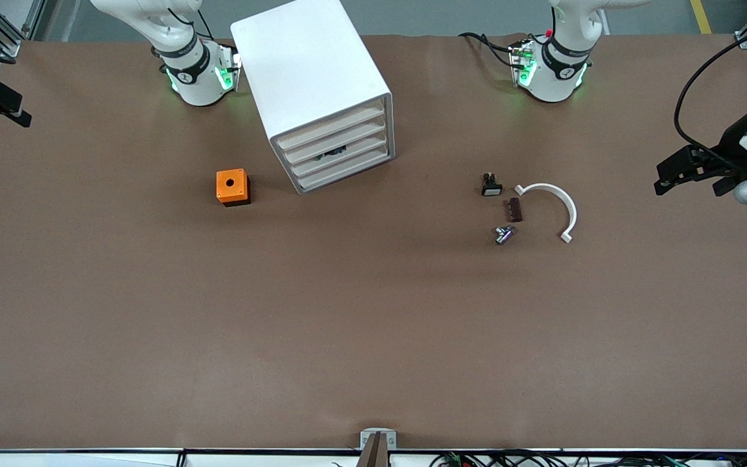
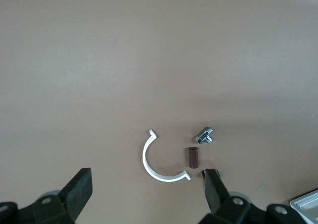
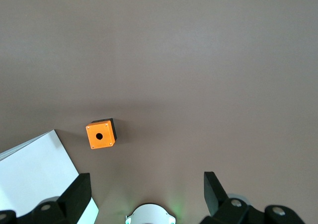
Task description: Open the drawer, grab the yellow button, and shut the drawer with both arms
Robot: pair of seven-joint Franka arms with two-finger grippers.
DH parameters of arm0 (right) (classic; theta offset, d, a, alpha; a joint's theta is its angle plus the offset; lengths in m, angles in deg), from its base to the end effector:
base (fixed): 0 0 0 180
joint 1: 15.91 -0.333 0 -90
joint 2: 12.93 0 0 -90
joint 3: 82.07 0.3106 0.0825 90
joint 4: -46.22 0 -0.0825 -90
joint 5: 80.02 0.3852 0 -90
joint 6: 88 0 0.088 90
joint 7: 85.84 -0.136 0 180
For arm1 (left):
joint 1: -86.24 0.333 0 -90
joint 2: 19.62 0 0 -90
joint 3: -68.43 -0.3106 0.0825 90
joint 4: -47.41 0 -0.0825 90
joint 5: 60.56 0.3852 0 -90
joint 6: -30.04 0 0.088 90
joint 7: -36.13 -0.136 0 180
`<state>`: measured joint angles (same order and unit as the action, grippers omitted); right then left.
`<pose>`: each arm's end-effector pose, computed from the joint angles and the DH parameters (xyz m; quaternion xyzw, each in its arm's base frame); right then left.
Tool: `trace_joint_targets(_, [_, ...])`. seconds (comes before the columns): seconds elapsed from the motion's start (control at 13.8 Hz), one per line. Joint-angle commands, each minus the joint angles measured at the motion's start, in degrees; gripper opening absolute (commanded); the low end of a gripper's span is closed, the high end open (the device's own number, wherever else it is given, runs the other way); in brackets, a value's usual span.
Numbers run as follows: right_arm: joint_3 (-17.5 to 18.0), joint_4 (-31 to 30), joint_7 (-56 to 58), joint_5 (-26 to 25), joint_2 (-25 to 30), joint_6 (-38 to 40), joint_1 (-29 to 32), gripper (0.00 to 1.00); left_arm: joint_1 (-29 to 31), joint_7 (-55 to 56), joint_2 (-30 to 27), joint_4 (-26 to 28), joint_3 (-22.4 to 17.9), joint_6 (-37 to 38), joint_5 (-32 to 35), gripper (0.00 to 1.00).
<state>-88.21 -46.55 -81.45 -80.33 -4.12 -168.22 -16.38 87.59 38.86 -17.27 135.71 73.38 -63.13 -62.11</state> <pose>0.4847 -0.0533 0.6332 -0.9994 0.0106 0.0325 0.0084 0.5738 -0.0387 0.5862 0.9996 -0.0071 0.0212 0.0165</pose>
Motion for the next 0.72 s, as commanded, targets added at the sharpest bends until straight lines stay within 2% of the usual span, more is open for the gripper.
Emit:
trace_joint_targets(0.0, [0.25, -0.39, -0.78, 1.01, 0.42, 0.07, 0.56, 1.00, 0.23, 0.96, 0.55, -1.20, 0.24, 1.32, 0.50, 1.00])
trace_joint_targets(0.65, [0.25, -0.39, -0.70, 0.93, 0.51, -0.11, 0.65, 1.00, 0.49, 0.52, 1.61, -1.46, 0.15, 1.32, 0.50, 1.00])
